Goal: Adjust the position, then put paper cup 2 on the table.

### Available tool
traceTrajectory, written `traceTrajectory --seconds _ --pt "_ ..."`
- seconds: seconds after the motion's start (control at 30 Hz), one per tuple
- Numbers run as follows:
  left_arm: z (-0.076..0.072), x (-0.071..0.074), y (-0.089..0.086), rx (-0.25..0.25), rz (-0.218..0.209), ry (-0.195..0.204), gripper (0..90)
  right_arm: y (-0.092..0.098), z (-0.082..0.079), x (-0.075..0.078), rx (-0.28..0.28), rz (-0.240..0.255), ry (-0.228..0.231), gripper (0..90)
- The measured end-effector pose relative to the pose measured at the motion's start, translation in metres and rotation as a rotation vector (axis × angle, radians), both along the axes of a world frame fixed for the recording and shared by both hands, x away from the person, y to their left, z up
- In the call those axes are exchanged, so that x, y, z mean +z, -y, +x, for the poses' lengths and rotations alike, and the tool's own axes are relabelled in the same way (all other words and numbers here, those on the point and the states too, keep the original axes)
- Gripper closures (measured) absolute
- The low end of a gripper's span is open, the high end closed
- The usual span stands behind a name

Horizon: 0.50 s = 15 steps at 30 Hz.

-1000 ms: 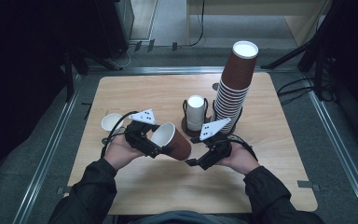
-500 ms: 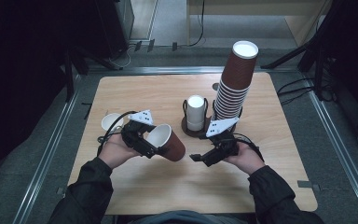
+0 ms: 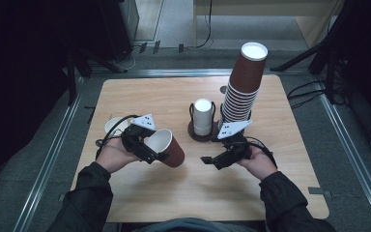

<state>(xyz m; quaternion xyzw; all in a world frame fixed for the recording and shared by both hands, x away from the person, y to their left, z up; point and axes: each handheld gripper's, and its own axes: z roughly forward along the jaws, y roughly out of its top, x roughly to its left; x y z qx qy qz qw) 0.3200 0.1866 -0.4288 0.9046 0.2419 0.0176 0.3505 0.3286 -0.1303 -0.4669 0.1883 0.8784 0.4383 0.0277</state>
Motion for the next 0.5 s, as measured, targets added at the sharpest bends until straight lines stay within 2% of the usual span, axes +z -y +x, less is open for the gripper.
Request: traceTrajectory --seconds 0.27,0.5 --pt "-0.001 0.000 -0.015 0.005 0.064 -0.001 10.7 0.001 0.001 -0.002 0.000 -0.023 -0.003 15.9" --pt "0.000 0.000 -0.030 0.021 0.080 -0.017 10.7 0.000 0.003 -0.004 0.001 -0.028 -0.009 15.9"
